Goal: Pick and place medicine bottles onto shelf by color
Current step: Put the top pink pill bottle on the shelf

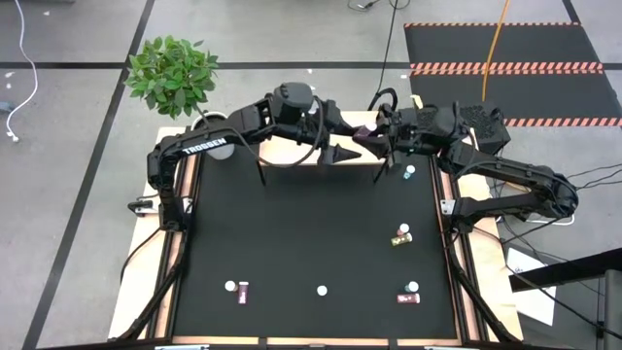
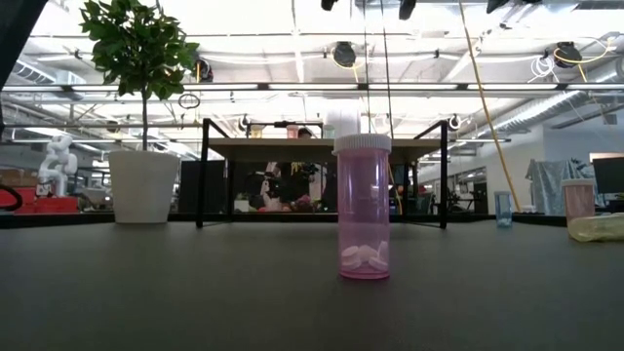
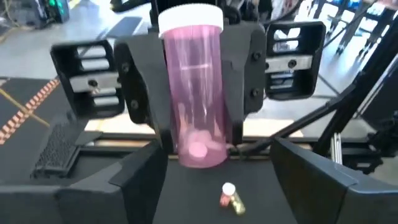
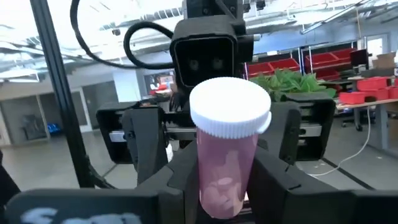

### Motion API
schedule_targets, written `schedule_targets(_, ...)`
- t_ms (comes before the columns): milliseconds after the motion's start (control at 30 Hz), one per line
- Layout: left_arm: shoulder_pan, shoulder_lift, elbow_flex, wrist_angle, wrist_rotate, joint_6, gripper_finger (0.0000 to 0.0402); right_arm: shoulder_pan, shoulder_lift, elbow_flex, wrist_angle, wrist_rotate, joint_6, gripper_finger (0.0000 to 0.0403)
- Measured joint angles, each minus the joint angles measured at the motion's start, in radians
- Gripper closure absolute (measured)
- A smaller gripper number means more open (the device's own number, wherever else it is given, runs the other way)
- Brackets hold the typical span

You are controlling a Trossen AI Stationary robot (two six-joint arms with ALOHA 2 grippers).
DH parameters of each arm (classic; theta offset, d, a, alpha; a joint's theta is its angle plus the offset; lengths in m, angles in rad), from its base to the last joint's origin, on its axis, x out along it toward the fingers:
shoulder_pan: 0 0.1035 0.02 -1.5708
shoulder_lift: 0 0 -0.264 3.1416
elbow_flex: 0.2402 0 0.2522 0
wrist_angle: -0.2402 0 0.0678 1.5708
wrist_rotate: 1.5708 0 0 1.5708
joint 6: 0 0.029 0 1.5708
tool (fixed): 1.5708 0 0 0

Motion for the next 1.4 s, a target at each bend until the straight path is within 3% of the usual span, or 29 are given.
schedule_targets(600, 0.031, 0.0, 0.0, 0.106, 0.024, -0.121, 0.0211, -0.035, -0.046, -0.042, 0.008, -0.016, 0.109, 0.0305)
schedule_targets(1400, 0.022, 0.0, 0.0, 0.124, -0.028, -0.071, 0.0215, -0.044, -0.042, -0.043, 0.076, -0.008, 0.124, 0.0305)
